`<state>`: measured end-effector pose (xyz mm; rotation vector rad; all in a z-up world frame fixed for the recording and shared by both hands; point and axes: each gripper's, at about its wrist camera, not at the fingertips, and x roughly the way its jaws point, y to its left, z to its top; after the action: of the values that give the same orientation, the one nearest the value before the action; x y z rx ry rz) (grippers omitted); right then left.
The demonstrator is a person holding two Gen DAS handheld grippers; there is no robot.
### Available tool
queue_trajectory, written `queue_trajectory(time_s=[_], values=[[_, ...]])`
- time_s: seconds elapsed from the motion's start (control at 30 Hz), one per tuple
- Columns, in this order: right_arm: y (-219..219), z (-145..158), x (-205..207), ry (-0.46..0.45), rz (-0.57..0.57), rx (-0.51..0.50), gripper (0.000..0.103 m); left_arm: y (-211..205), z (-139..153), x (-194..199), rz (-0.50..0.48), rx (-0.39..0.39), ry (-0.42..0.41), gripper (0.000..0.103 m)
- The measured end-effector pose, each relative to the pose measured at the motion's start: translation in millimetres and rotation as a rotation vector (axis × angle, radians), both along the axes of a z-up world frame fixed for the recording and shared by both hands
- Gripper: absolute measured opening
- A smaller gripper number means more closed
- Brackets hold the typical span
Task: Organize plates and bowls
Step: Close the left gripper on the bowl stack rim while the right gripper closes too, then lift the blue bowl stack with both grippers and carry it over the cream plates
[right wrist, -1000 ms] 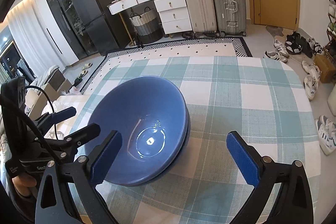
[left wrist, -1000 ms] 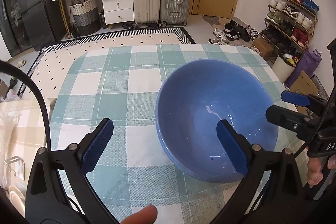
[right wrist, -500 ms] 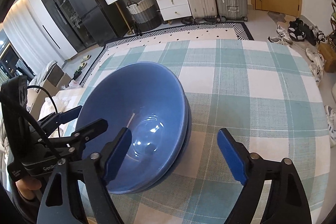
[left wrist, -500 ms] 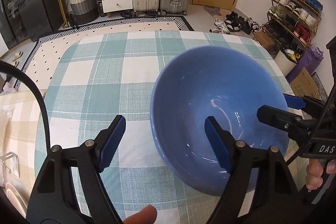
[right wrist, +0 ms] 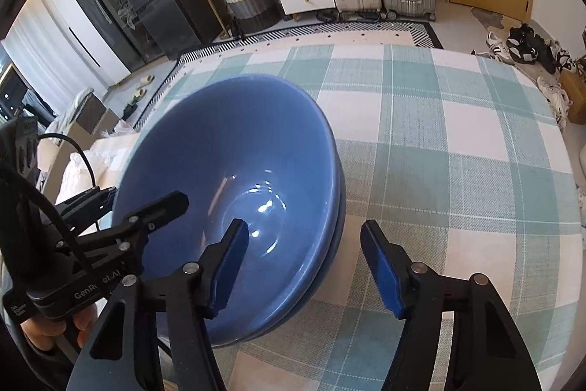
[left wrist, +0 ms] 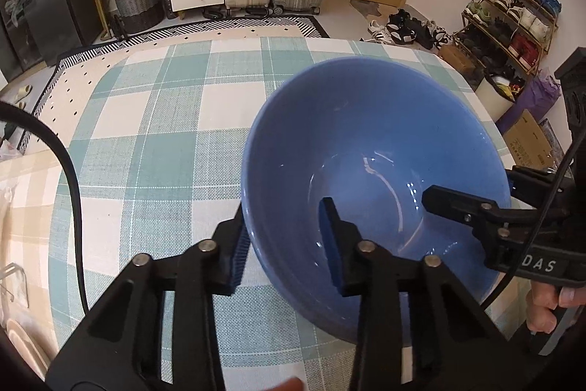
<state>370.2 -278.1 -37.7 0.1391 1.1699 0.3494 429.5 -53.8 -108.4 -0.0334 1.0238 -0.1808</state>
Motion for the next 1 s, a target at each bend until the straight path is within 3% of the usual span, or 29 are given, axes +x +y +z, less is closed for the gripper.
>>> queue_trajectory(time_s=[0.07, 0.4, 1.0], values=[[0.8, -2.1, 0.4, 0.005, 0.005, -0.001, 0.049, 1.7, -2.4, 1.3, 0.007, 0.002, 0.007, 0.029], [3.4, -7.6, 4.6, 0.031, 0.009, 0.018, 0.038, 1.6, -3.7, -0.8, 0.01, 0.015, 0.012, 0.019], [3.8, -3.9, -7.2, 0.025, -0.003, -0.001, 0.029, 2.6, 9.2, -19.7, -0.007, 0.002, -0.016, 0.017]])
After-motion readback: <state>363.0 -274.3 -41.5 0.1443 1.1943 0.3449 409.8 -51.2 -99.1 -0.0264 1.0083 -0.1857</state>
